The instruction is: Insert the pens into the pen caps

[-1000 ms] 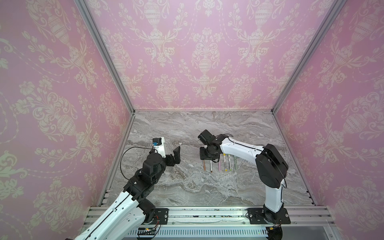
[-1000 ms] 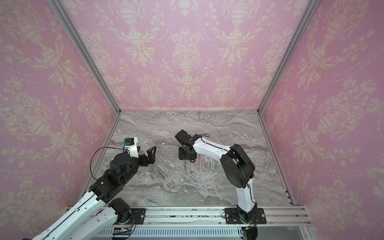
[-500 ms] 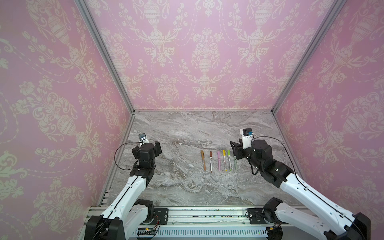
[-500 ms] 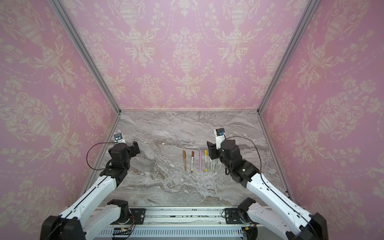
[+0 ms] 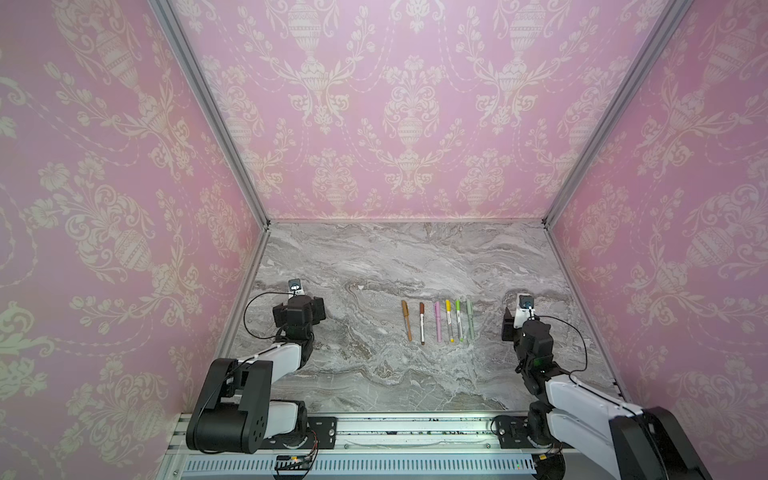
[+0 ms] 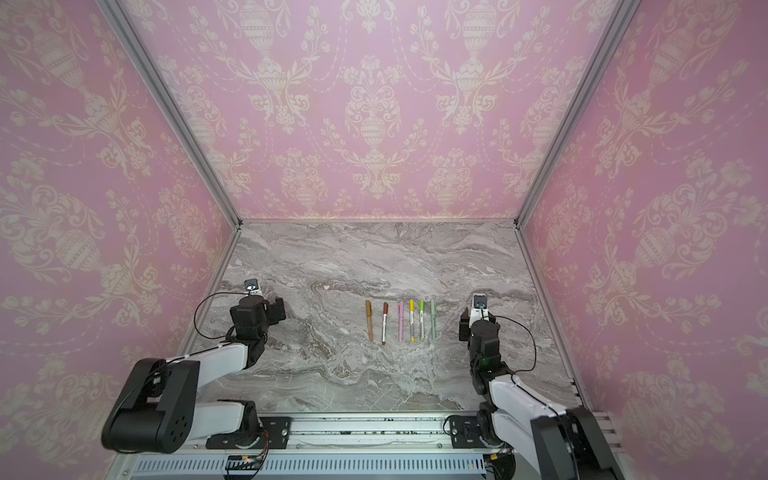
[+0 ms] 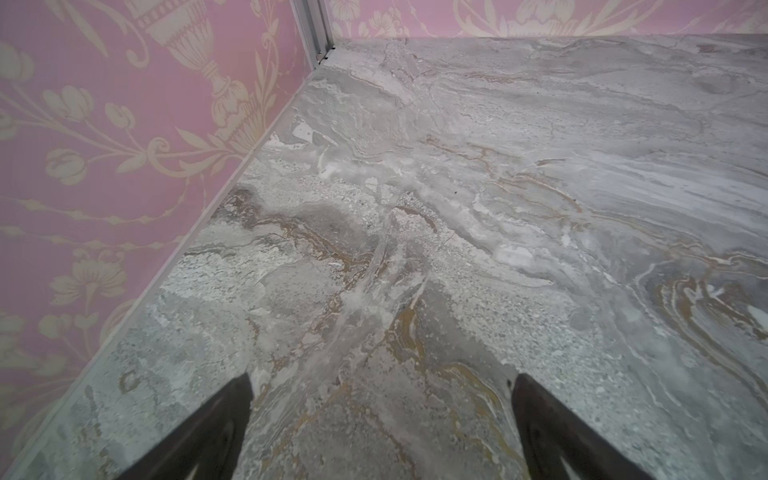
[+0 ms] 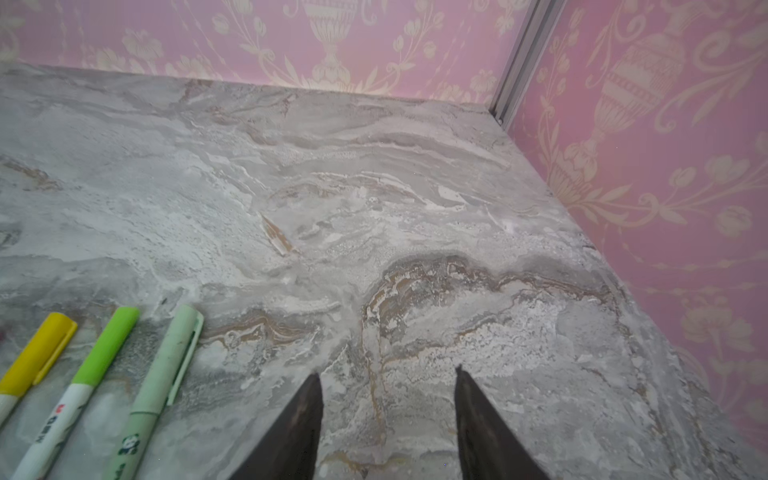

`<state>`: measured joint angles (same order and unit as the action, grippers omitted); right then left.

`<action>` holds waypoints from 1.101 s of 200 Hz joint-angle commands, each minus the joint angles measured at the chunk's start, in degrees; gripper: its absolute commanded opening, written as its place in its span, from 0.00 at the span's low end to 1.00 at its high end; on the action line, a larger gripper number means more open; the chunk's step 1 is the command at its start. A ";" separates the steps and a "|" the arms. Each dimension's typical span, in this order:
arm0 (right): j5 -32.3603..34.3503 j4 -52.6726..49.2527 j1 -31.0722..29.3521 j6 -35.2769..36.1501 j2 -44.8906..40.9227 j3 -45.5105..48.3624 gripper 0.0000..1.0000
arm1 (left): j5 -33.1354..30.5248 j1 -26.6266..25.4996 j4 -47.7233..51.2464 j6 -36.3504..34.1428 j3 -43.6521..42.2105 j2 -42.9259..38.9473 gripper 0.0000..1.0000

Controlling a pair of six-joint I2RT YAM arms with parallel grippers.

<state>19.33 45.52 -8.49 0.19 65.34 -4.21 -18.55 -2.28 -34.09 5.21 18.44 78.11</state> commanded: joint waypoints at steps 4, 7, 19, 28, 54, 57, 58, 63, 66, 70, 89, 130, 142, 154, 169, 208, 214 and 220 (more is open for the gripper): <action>-7.22 20.80 2.88 -1.39 10.06 -3.21 0.51 | 7.79 0.88 -10.13 -4.14 2.76 4.26 0.99; -8.40 21.11 3.29 -1.34 11.12 -3.67 0.51 | 8.36 0.88 -10.23 -4.74 2.90 4.67 0.99; -11.92 22.82 4.85 -1.43 15.66 -5.65 0.51 | 9.93 1.66 -12.46 -5.07 3.05 7.30 0.99; -14.35 23.81 6.24 -2.45 18.85 -6.55 0.51 | 11.40 2.65 -14.27 -4.14 3.18 9.55 0.99; -24.60 33.43 10.44 -4.69 26.16 -5.79 0.53 | 14.13 3.86 -18.97 -3.48 3.18 14.25 0.99; -25.35 31.62 11.10 -4.88 25.47 -5.98 0.53 | 14.10 3.87 -18.80 -3.53 3.18 14.23 0.99; -25.46 31.06 11.20 -4.99 25.24 -6.12 0.53 | 14.17 3.91 -18.90 -3.49 3.18 14.25 0.99; -25.60 28.45 11.52 -5.27 24.61 -7.13 0.54 | 14.38 4.02 -19.55 -3.40 3.18 14.46 0.99; -26.02 26.67 11.54 -5.40 24.54 -7.97 0.54 | 14.47 4.10 -20.13 -3.38 3.06 14.64 0.99; -27.39 24.55 11.63 -5.15 24.61 -9.29 0.55 | 14.75 4.31 -20.51 -3.26 3.01 14.85 0.99; -33.41 9.34 10.85 -1.20 23.41 -16.35 0.65 | 15.35 4.73 -21.39 -2.93 2.87 15.32 0.99; -32.77 10.31 10.60 -1.40 23.76 -16.33 0.99 | 15.10 4.80 -22.14 -3.18 2.69 15.54 0.99; -32.77 10.40 10.62 -1.40 23.74 -16.19 1.00 | 14.64 4.49 -22.32 -3.36 2.58 15.52 0.99; -32.73 10.90 10.43 -1.46 23.85 -16.06 1.00 | 14.64 4.48 -22.87 -3.46 2.42 15.52 0.99; -32.51 11.04 10.46 -1.50 23.68 -15.85 1.00 | 14.86 4.45 -23.04 -3.54 2.17 15.40 0.99; -32.48 11.02 10.43 -1.49 23.69 -15.92 1.00 | 14.98 4.40 -23.18 -3.54 2.13 15.41 0.99; -32.49 10.91 10.46 -1.46 23.74 -16.07 1.00 | 14.96 4.44 -23.21 -3.54 2.08 15.41 0.99; -32.41 10.71 10.46 -1.50 23.70 -16.09 1.00 | 15.00 4.44 -23.21 -3.55 2.09 15.40 0.99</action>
<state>-12.29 57.01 2.11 -1.48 89.60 -20.51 -4.73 2.09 -56.14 2.98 21.17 93.17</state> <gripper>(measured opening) 0.997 0.993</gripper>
